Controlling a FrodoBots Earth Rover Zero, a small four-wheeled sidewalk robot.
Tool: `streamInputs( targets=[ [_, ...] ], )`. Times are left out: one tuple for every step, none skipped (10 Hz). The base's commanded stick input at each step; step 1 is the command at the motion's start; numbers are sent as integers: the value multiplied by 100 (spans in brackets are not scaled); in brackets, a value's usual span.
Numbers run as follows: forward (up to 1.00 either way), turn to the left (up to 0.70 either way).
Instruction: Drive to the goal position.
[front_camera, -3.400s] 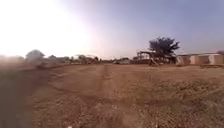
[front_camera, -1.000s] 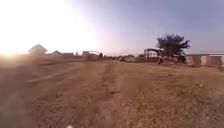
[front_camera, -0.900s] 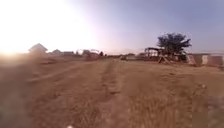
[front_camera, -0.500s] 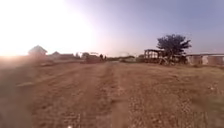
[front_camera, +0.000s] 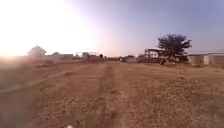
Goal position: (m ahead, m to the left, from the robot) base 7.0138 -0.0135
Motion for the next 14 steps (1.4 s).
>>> streamInputs(
  targets=[
    [69,0],
    [69,0],
    [69,0],
    [69,0],
    [69,0],
    [69,0],
    [69,0],
    [69,0],
    [69,0],
    [69,0],
    [69,0],
    [69,0],
    [69,0],
    [69,0]
  ],
)
